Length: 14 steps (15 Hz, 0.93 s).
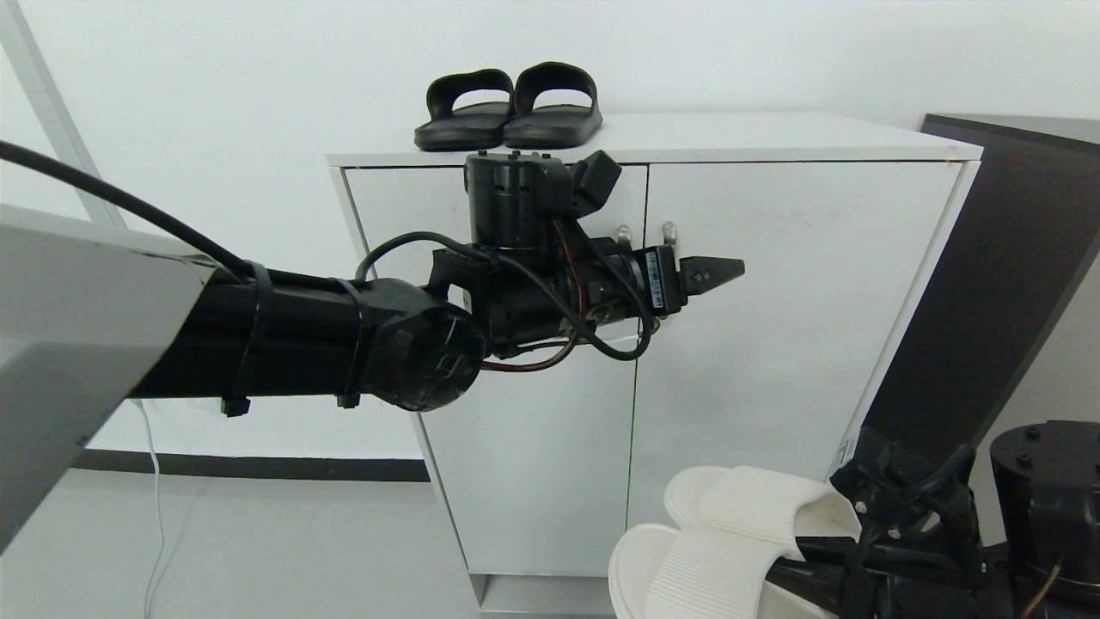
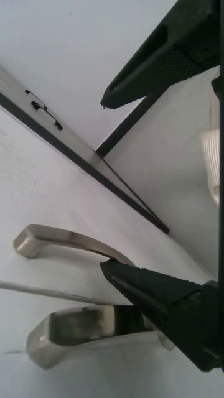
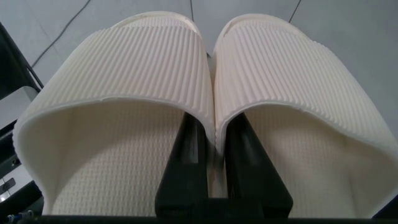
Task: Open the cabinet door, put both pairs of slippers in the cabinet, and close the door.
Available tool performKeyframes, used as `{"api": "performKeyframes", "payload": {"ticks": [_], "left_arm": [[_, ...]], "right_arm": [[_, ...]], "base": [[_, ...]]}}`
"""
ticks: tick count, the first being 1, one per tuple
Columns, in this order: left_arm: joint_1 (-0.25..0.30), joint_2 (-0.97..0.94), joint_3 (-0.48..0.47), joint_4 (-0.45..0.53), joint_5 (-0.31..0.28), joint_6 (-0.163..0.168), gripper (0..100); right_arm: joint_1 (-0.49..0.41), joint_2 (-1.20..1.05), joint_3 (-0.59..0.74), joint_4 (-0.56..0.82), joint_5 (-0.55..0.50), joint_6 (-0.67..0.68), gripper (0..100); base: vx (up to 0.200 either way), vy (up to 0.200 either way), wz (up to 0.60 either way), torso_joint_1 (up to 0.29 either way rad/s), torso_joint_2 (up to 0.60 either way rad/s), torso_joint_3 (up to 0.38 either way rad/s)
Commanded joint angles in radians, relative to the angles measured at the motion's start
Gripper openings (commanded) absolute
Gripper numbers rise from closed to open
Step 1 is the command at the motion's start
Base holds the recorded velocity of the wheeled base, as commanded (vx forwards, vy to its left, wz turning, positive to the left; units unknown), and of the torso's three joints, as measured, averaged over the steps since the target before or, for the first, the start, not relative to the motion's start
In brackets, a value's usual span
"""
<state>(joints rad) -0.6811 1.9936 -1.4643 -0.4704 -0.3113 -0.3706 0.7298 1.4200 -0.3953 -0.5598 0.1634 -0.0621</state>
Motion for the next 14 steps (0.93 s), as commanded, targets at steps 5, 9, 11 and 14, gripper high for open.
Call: {"api": "performKeyframes", "payload": {"ticks": [5, 9, 11, 14], "left_arm": [[0.000, 0.005, -0.001, -0.001, 0.000, -0.002, 0], [-0.002, -0.006, 0.024, -0.004, 0.001, -0.001, 0], [-0.009, -0.027, 0.056, -0.005, 0.001, 0.001, 0], [-0.037, -0.078, 0.116, -0.010, 0.001, 0.001, 0]], "right_arm": [[0.000, 0.007, 0.009, 0.000, 0.001, -0.001, 0], [0.003, 0.007, 0.023, 0.000, 0.010, -0.001, 0], [0.007, 0.004, 0.026, 0.001, 0.013, 0.001, 0], [0.016, -0.001, 0.039, 0.000, 0.045, -0.001, 0]], "base": [[0.000, 0.000, 0.00, 0.000, 0.00, 0.000], [0.000, 0.000, 0.00, 0.000, 0.00, 0.000], [0.000, 0.000, 0.00, 0.000, 0.00, 0.000], [0.000, 0.000, 0.00, 0.000, 0.00, 0.000]]}}
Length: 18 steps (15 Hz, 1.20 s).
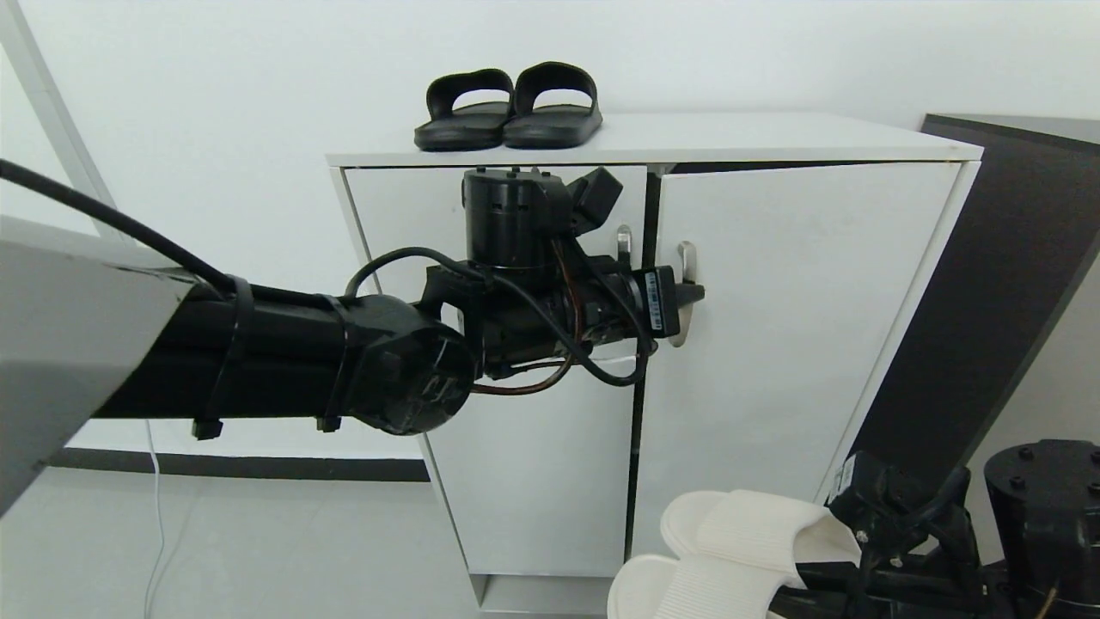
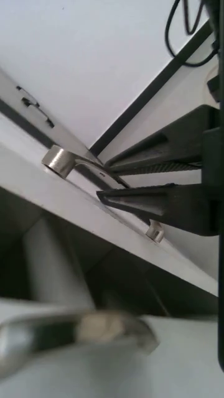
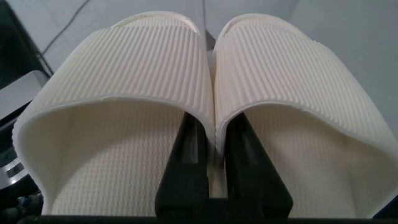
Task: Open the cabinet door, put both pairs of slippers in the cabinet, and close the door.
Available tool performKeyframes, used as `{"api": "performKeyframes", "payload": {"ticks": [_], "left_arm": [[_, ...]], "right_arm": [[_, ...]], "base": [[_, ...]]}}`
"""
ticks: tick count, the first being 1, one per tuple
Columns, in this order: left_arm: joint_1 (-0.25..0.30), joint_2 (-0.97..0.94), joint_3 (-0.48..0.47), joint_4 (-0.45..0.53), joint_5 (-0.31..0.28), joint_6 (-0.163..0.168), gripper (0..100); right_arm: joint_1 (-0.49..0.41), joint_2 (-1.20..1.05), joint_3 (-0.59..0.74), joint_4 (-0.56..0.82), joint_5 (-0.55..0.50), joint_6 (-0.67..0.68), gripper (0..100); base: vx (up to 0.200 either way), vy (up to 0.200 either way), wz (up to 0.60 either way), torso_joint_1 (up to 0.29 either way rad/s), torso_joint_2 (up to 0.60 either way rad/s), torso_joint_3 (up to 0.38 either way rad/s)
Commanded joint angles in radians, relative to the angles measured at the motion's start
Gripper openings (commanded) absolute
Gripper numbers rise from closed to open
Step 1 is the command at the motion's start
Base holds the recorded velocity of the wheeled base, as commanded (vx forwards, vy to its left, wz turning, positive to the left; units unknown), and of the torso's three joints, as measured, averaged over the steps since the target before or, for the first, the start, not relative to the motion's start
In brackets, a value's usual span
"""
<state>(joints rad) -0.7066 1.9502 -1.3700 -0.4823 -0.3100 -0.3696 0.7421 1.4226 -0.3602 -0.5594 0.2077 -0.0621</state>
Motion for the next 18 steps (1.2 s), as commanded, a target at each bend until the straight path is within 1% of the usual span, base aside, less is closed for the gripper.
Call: {"api": "performKeyframes", "payload": {"ticks": [1, 2, 3, 4, 6, 7, 9, 11, 13, 15, 16, 17, 18], "left_arm": [[-0.016, -0.048, 0.037, 0.002, 0.002, 0.000, 0], [-0.021, -0.057, 0.048, 0.002, 0.003, 0.000, 0], [-0.042, -0.082, 0.077, 0.002, 0.032, 0.000, 0], [-0.051, -0.099, 0.094, -0.001, 0.043, 0.001, 0], [-0.062, -0.136, 0.127, -0.001, 0.043, 0.001, 0], [-0.063, -0.177, 0.167, -0.001, 0.045, 0.001, 0], [-0.060, -0.229, 0.215, -0.001, 0.045, 0.000, 0], [-0.047, -0.237, 0.218, 0.001, 0.045, -0.003, 0], [-0.011, -0.226, 0.212, -0.001, 0.037, -0.006, 0], [-0.001, -0.183, 0.181, -0.002, 0.040, -0.008, 0], [0.012, -0.160, 0.158, -0.002, 0.038, -0.015, 0], [0.015, -0.132, 0.129, -0.010, 0.038, -0.031, 0], [0.015, -0.105, 0.106, -0.036, 0.038, -0.055, 0]], "right_arm": [[0.003, -0.010, 0.007, -0.002, 0.024, -0.001, 0], [0.003, -0.016, 0.009, -0.002, 0.032, -0.002, 0], [0.003, -0.020, 0.015, -0.001, 0.032, -0.002, 0], [0.003, -0.022, 0.015, -0.001, 0.033, -0.002, 0], [0.003, -0.022, 0.017, -0.001, 0.036, -0.004, 0], [0.003, -0.020, 0.017, -0.001, 0.036, -0.004, 0], [0.003, -0.019, 0.017, -0.001, 0.036, -0.004, 0], [0.003, -0.019, 0.017, -0.001, 0.036, -0.005, 0], [0.003, -0.020, 0.017, -0.001, 0.036, -0.007, 0], [0.003, -0.020, 0.020, -0.001, 0.036, -0.021, 0], [0.003, -0.019, 0.026, -0.001, 0.036, -0.025, 0], [0.003, -0.019, 0.026, -0.001, 0.036, -0.027, 0], [0.003, -0.017, 0.027, 0.001, 0.036, -0.027, 0]], "base": [[0.000, 0.000, 0.00, 0.000, 0.00, 0.000], [0.000, 0.000, 0.00, 0.000, 0.00, 0.000], [0.000, 0.000, 0.00, 0.000, 0.00, 0.000], [0.000, 0.000, 0.00, 0.000, 0.00, 0.000], [0.000, 0.000, 0.00, 0.000, 0.00, 0.000], [0.000, 0.000, 0.00, 0.000, 0.00, 0.000], [0.000, 0.000, 0.00, 0.000, 0.00, 0.000], [0.000, 0.000, 0.00, 0.000, 0.00, 0.000], [0.000, 0.000, 0.00, 0.000, 0.00, 0.000], [0.000, 0.000, 0.00, 0.000, 0.00, 0.000], [0.000, 0.000, 0.00, 0.000, 0.00, 0.000], [0.000, 0.000, 0.00, 0.000, 0.00, 0.000], [0.000, 0.000, 0.00, 0.000, 0.00, 0.000]]}}
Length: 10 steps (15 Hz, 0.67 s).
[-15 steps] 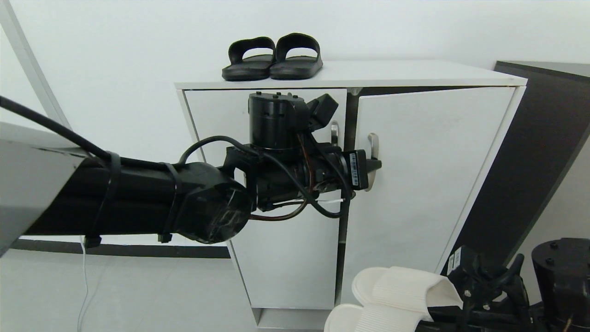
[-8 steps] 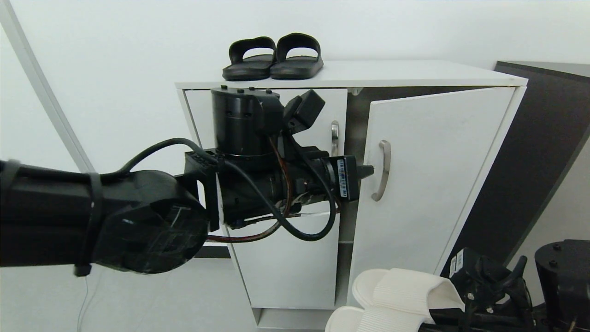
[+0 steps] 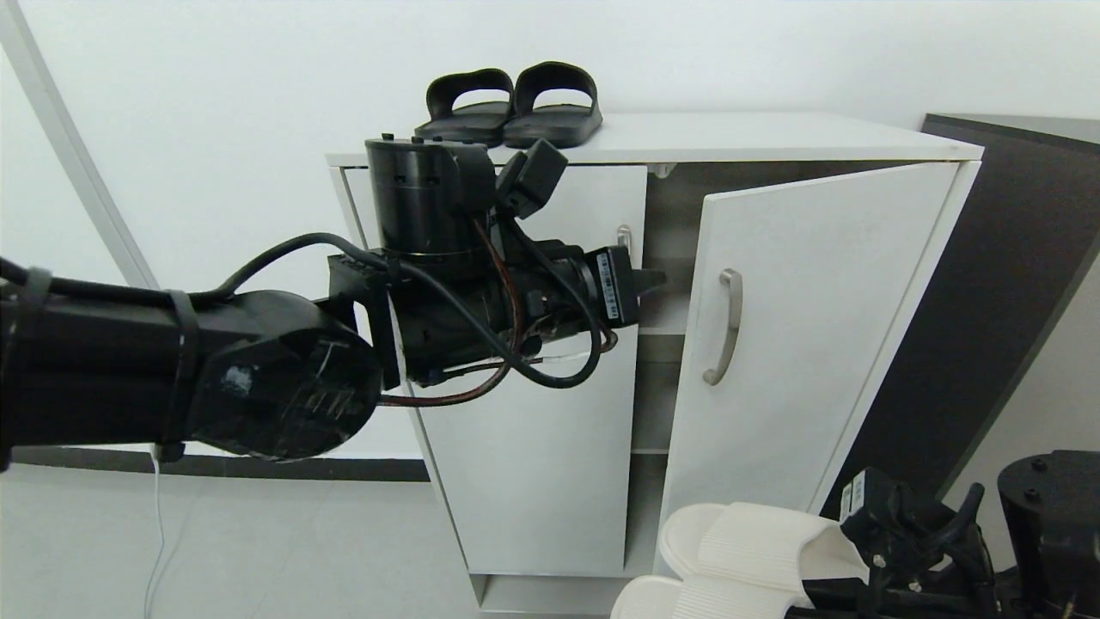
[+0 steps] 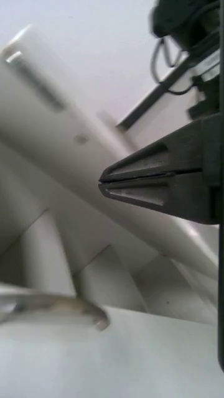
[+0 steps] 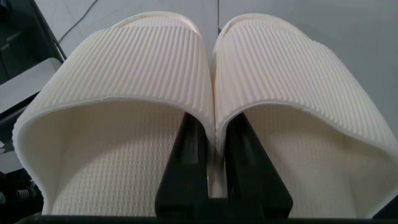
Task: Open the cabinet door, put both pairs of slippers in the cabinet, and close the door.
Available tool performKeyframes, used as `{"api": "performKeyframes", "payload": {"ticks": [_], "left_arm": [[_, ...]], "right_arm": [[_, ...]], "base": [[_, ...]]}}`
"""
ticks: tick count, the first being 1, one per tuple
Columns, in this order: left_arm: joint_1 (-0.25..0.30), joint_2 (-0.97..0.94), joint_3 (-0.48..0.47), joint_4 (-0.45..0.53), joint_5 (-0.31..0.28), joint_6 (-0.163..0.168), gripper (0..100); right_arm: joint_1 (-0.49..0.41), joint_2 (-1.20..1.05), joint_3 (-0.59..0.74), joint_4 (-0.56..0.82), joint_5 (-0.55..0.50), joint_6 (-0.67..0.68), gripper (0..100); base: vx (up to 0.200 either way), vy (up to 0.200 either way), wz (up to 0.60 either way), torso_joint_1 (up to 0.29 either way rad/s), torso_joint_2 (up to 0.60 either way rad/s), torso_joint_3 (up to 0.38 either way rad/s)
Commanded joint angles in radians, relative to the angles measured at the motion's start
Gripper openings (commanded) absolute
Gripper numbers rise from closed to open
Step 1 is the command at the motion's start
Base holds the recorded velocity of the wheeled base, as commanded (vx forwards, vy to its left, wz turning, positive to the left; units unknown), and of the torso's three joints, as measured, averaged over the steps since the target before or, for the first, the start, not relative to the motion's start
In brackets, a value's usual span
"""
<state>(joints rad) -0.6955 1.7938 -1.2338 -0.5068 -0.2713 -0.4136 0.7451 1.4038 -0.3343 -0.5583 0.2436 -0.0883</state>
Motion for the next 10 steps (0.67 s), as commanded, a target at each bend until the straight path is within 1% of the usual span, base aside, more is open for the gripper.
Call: {"api": "performKeyframes", "payload": {"ticks": [1, 2, 5, 7, 10], "left_arm": [[0.004, 0.081, -0.038, -0.052, 0.003, -0.019, 0], [0.002, 0.102, -0.041, -0.084, 0.004, -0.017, 0], [0.004, 0.141, -0.064, -0.099, 0.004, -0.016, 0], [0.005, 0.180, -0.090, -0.136, 0.006, -0.016, 0], [0.005, 0.194, -0.098, -0.148, 0.009, -0.020, 0]], "right_arm": [[0.000, 0.004, 0.001, 0.000, -0.001, -0.001, 0], [0.000, 0.006, 0.003, 0.000, -0.003, -0.002, 0], [0.000, 0.011, 0.006, -0.002, -0.003, -0.002, 0], [0.000, 0.017, 0.006, -0.002, -0.004, -0.018, 0], [0.000, 0.017, 0.009, -0.002, -0.004, -0.021, 0]], "base": [[0.000, 0.000, 0.00, 0.000, 0.00, 0.000], [0.000, 0.000, 0.00, 0.000, 0.00, 0.000], [0.000, 0.000, 0.00, 0.000, 0.00, 0.000], [0.000, 0.000, 0.00, 0.000, 0.00, 0.000], [-0.200, 0.000, 0.00, 0.004, 0.00, 0.001]]}}
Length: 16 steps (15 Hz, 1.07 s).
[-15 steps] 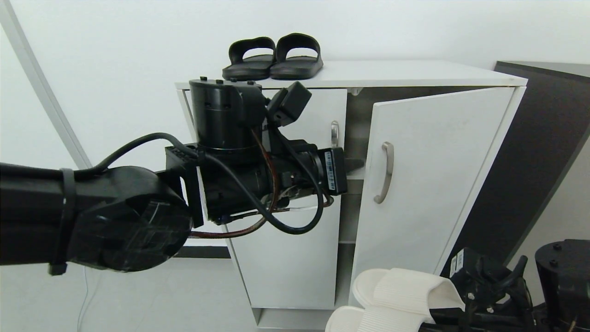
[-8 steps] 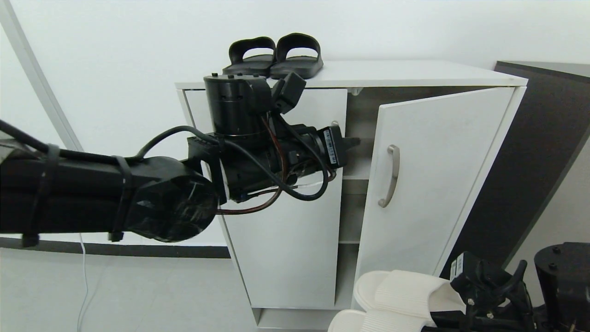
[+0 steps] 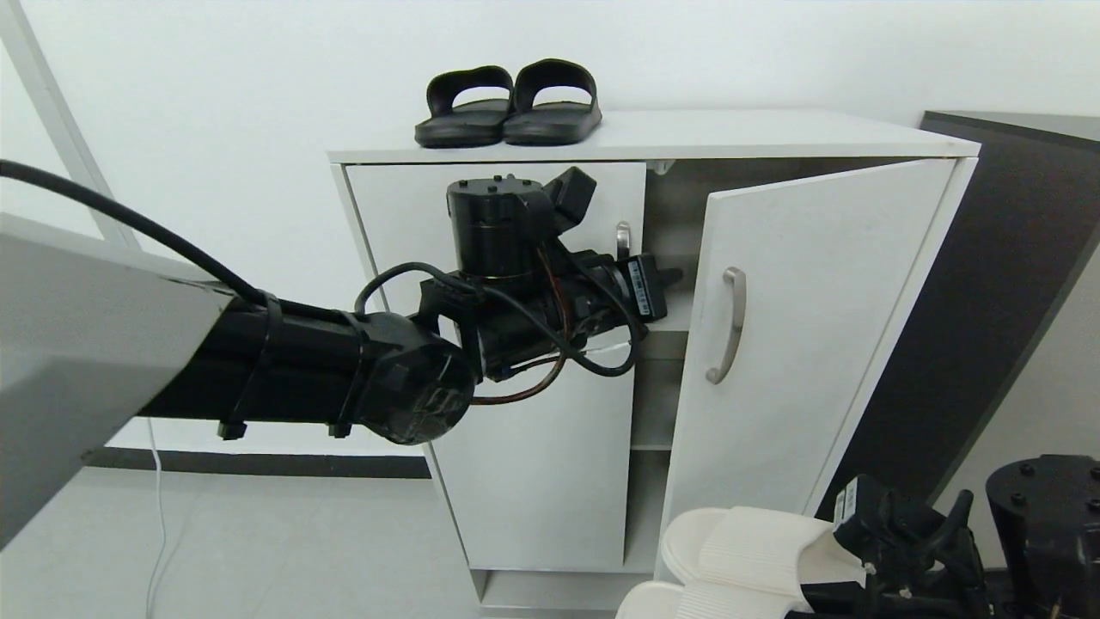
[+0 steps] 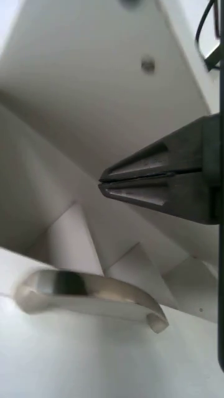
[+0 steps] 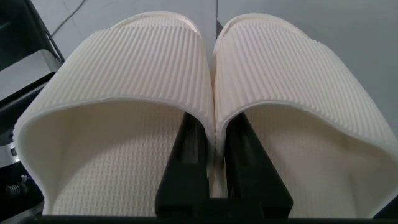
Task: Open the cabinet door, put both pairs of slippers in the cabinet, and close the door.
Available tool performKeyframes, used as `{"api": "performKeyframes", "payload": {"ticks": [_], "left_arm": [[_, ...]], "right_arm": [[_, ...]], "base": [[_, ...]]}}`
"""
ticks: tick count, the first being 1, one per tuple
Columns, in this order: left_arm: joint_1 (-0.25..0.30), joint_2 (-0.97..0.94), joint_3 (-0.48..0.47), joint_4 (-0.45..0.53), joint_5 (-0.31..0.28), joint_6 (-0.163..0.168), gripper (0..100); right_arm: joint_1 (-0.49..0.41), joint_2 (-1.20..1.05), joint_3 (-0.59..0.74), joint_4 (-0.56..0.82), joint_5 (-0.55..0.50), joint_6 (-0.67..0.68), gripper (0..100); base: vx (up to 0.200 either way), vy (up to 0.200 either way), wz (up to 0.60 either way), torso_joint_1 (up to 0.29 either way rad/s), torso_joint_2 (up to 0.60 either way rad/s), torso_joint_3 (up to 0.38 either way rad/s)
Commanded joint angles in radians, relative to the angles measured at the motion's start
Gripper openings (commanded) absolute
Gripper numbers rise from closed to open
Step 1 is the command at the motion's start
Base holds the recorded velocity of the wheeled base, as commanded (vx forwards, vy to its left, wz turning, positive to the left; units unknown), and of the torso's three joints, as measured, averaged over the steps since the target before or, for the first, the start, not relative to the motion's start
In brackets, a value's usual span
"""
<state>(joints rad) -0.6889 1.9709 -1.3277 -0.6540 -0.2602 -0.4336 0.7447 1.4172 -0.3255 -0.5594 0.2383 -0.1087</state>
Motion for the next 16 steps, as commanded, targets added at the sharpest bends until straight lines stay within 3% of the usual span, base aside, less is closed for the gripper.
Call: {"api": "performKeyframes", "payload": {"ticks": [1, 3, 6, 8, 13, 16], "left_arm": [[-0.001, 0.017, -0.004, -0.001, 0.007, 0.000, 0], [-0.011, 0.011, 0.004, -0.003, 0.013, -0.002, 0], [-0.107, 0.014, 0.007, -0.044, 0.009, 0.000, 0], [-0.136, 0.020, 0.005, -0.090, 0.012, 0.001, 0], [-0.116, 0.002, 0.045, -0.095, 0.016, 0.006, 0], [-0.069, -0.053, 0.111, -0.095, 0.065, 0.058, 0]], "right_arm": [[0.001, 0.003, 0.000, -0.001, 0.001, 0.000, 0], [0.001, 0.003, 0.002, 0.001, 0.004, -0.002, 0], [0.002, -0.001, 0.006, 0.001, 0.006, -0.002, 0], [0.004, -0.001, 0.010, -0.001, 0.006, -0.002, 0], [0.004, -0.001, 0.010, -0.001, 0.006, -0.002, 0], [0.002, 0.003, 0.006, -0.004, 0.006, -0.002, 0]], "base": [[-0.200, 0.000, 0.00, -0.002, 0.00, 0.002], [-0.200, 0.000, 0.00, -0.002, 0.00, 0.007], [-0.200, 0.000, 0.00, -0.002, 0.00, 0.001], [-0.200, 0.000, 0.00, 0.002, 0.00, 0.000], [0.000, 0.000, 0.00, 0.000, 0.00, 0.000], [0.000, 0.000, 0.00, 0.000, 0.00, 0.000]]}}
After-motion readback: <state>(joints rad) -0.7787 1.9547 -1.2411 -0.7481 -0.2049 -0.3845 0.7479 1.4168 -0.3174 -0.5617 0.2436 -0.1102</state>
